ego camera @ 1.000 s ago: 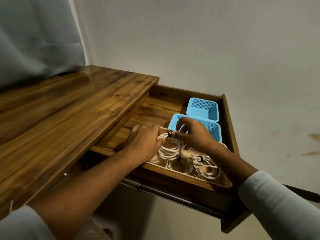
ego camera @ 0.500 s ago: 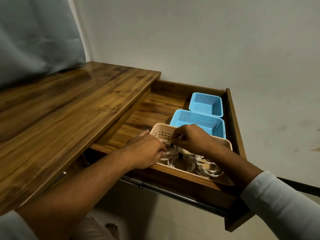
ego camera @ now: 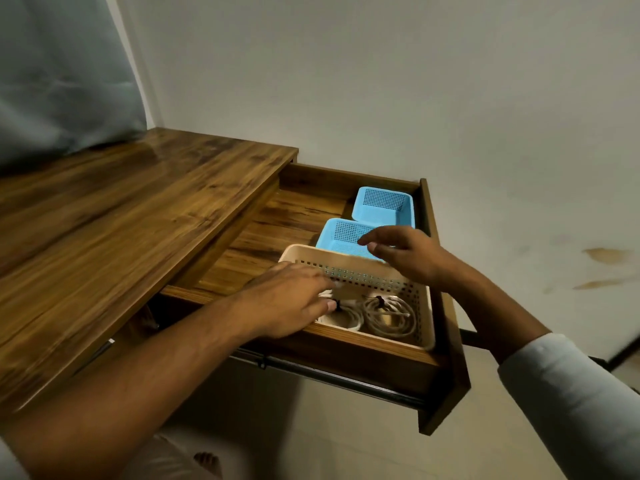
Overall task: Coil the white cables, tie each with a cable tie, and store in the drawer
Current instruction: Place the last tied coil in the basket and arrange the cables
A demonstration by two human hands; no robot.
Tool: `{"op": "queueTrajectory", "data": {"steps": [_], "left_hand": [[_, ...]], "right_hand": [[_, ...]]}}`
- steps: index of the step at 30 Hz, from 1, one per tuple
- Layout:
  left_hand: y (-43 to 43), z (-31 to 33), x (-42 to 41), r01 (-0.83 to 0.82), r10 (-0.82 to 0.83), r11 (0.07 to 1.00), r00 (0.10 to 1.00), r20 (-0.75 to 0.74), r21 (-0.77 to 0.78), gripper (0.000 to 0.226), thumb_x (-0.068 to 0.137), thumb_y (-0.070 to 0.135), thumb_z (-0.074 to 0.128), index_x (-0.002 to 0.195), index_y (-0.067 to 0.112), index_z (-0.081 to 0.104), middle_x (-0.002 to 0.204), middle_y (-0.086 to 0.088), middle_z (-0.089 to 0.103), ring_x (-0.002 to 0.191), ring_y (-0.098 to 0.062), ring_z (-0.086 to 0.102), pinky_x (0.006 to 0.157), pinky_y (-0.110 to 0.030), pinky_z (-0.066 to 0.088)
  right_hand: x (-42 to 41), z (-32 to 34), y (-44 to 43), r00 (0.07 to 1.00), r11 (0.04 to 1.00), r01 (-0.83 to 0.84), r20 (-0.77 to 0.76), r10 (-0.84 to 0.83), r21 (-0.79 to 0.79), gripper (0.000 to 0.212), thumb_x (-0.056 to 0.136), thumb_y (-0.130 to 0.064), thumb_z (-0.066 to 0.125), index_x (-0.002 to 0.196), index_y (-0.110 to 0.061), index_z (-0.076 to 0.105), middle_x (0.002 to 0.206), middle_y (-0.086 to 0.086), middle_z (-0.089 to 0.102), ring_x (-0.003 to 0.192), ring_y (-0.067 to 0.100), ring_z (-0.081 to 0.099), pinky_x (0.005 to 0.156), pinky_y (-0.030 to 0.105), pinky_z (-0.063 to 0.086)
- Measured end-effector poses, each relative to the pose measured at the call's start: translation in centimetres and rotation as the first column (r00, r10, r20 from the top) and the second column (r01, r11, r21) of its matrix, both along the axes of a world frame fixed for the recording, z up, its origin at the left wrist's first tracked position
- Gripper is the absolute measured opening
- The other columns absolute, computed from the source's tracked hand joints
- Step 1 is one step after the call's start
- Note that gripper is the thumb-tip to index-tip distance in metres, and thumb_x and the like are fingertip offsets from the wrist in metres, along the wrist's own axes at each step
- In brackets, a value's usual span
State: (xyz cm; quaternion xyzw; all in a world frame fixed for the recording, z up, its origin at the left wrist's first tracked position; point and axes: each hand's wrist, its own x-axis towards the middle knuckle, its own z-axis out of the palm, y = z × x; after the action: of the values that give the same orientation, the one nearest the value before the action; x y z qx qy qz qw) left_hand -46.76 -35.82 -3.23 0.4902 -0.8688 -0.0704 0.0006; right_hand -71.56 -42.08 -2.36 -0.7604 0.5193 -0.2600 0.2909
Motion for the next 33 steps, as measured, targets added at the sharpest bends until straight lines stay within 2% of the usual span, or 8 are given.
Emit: {"op": "queueTrajectory", "data": {"steps": [4,9,12,14,17,21,28,33], "left_hand": [[1.9,0.5,-4.0,0.143,-0.145,0.988,0.989,-0.029,-0.065,0.058,0.104,0.058,0.034,0.158,0.035,0.029,0.165,0.007,0.029,0.154,-0.012,0.019,0.126,-0.042,0.018],[3.7,1.3,-10.8,0.34,-0.344,0.925,0.939,0.007,-0.167,0.058,0.105,0.055,0.034,0.157,0.03,0.032,0.164,0.002,0.032,0.154,-0.017,0.02,0.126,-0.045,0.017],[3.9,1.1,-14.0,0.413,-0.397,0.895,0.91,0.122,-0.169,0.056,0.105,0.054,0.035,0.154,0.027,0.039,0.162,-0.001,0.037,0.153,-0.021,0.023,0.126,-0.049,0.017],[3.9,0.9,-15.8,0.436,-0.4,0.888,0.889,0.222,-0.147,0.055,0.106,0.055,0.033,0.149,0.024,0.047,0.159,-0.003,0.041,0.151,-0.023,0.026,0.125,-0.052,0.017],[3.4,0.4,-17.5,0.439,-0.378,0.893,0.851,0.364,-0.1,0.056,0.105,0.056,0.031,0.142,0.021,0.056,0.154,-0.005,0.047,0.149,-0.025,0.031,0.124,-0.058,0.015],[3.1,0.2,-18.7,0.424,-0.344,0.902,0.82,0.457,-0.082,0.052,0.106,0.052,0.031,0.135,0.019,0.06,0.146,-0.006,0.054,0.143,-0.027,0.039,0.122,-0.061,0.016],[3.8,0.1,-18.2,0.418,-0.294,0.895,0.815,0.5,-0.155,0.048,0.106,0.045,0.031,0.129,0.016,0.061,0.138,-0.007,0.057,0.135,-0.026,0.045,0.119,-0.06,0.022],[3.8,0.3,-16.9,0.383,-0.216,0.908,0.775,0.593,-0.169,0.05,0.105,0.045,0.03,0.133,0.015,0.059,0.143,-0.01,0.054,0.14,-0.03,0.041,0.119,-0.061,0.022]], "right_hand": [[-3.4,-0.4,0.7,0.976,0.987,0.163,0.145,-0.162,0.002,0.035,0.107,-0.04,0.053,0.138,-0.026,0.062,0.139,-0.004,0.06,0.119,0.017,0.062,0.095,0.045,0.06],[-6.6,-2.0,2.6,0.912,0.962,0.246,0.308,-0.27,0.115,0.031,0.112,-0.035,0.042,0.136,-0.022,0.057,0.123,-0.017,0.063,0.111,0.0,0.059,0.082,0.013,0.046],[-8.1,-3.5,3.0,0.83,0.928,0.295,0.421,-0.367,0.227,0.031,0.111,-0.035,0.044,0.135,-0.023,0.059,0.136,-0.007,0.063,0.126,0.011,0.057,0.111,0.035,0.045],[-8.8,-4.2,3.2,0.769,0.913,0.266,0.502,-0.395,0.31,0.024,0.111,-0.033,0.044,0.124,-0.027,0.064,0.129,-0.006,0.069,0.127,0.014,0.06,0.113,0.044,0.045],[-8.9,-4.6,3.7,0.728,0.905,0.232,0.553,-0.404,0.356,0.023,0.112,-0.03,0.043,0.111,-0.03,0.066,0.114,-0.012,0.072,0.117,0.008,0.064,0.097,0.033,0.052],[-9.3,-5.2,3.6,0.728,0.917,0.164,0.582,-0.361,0.363,0.032,0.112,-0.031,0.04,0.127,-0.022,0.067,0.116,-0.012,0.076,0.116,0.005,0.066,0.092,0.027,0.052],[-8.8,-6.6,2.5,0.726,0.925,0.097,0.61,-0.317,0.366,0.043,0.111,-0.034,0.039,0.148,-0.016,0.054,0.145,-0.001,0.062,0.136,0.015,0.054,0.117,0.04,0.042],[-6.9,-6.9,1.9,0.719,0.94,0.028,0.647,-0.255,0.34,0.044,0.111,-0.036,0.039,0.151,-0.019,0.051,0.143,-0.006,0.063,0.133,0.009,0.055,0.116,0.038,0.041]]}}
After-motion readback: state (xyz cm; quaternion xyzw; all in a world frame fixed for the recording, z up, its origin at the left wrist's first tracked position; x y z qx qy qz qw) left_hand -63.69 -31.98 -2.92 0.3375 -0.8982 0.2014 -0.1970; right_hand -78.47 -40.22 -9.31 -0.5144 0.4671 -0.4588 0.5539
